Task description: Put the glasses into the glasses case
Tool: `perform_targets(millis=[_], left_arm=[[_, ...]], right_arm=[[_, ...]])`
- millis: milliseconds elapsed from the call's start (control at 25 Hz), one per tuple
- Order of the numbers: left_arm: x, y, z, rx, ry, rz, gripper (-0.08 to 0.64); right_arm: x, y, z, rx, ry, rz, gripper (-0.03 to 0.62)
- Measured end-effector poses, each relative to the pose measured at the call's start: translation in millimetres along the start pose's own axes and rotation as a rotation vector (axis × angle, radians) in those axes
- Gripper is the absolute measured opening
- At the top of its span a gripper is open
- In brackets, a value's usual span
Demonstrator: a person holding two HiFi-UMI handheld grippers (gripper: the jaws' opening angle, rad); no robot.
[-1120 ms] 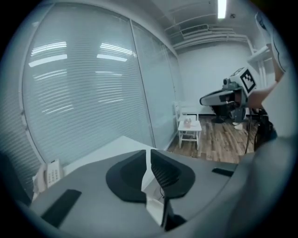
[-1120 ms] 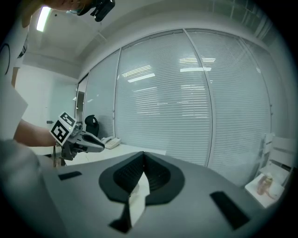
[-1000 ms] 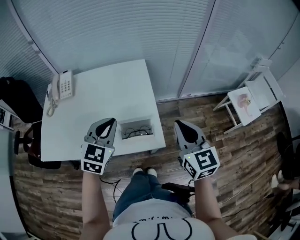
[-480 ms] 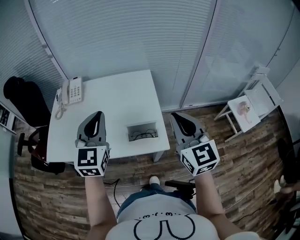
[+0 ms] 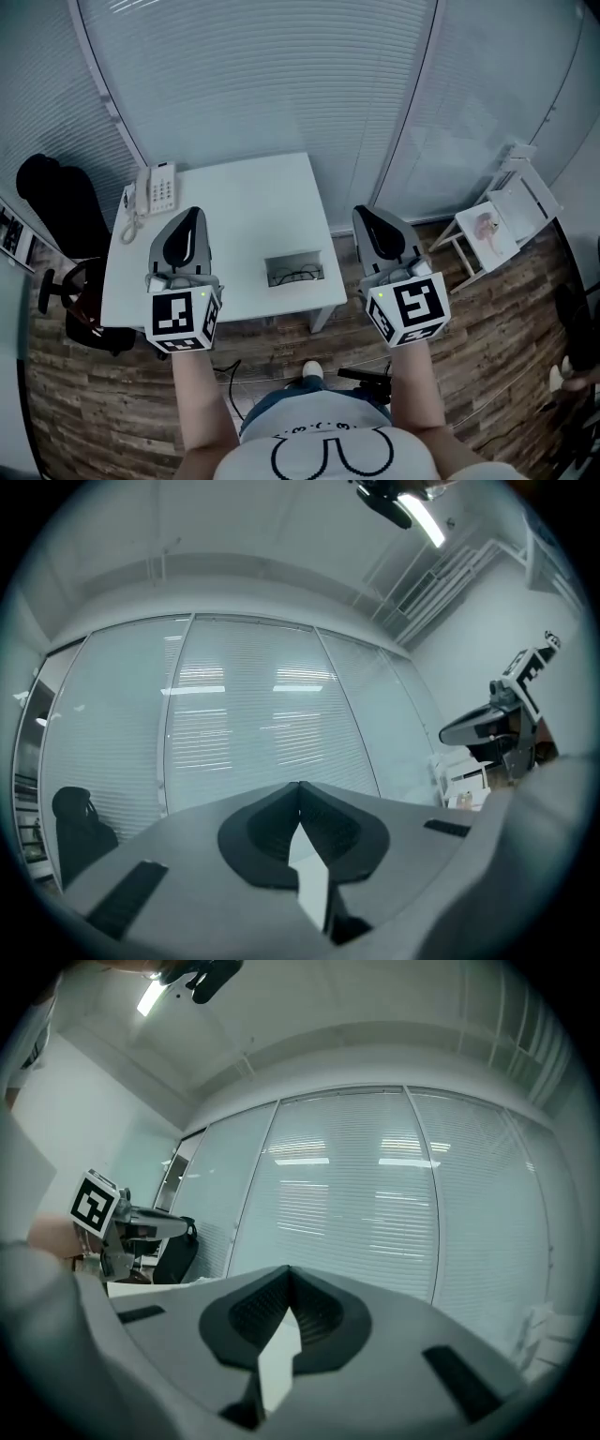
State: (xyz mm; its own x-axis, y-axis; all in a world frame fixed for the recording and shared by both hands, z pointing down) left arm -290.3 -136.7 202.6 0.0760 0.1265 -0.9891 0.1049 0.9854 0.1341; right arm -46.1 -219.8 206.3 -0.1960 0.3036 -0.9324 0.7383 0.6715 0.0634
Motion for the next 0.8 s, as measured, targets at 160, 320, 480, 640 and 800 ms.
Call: perform_targets(millis=[160,320,480,640,800], left_arm=[[1,5,-1,-0.001,0.014,0.018,0.017],[1,9,1,-0.006,0.008,0.021,0.017],[5,9,1,-0.006,0.007,0.032,0.017],[10,11,3,-0.013,0.004,0.042,0.017],[13,16,5,-0.025,0.002,0.043,0.017]], right_arm=[[1,6,-4,-0.024,-0.011,-0.01,0.011],[4,9,-2,-0.038,-0.005,-0.006,0.011],[10,11,3,-0.049,0.001,0.004,0.011],[12,15,6,-0.06,0.003,0.003,0.011],[16,23,6,-0.072,-0.002,0.001,0.011]])
Point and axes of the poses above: the fingertips, and each gripper's own axes: y backward along the fingers, z to its right, x out of its top, the point moved 3 cm from there along y, backward along the fingers, and after that the axes turned 9 degrees about y, right-handed, at the moved point
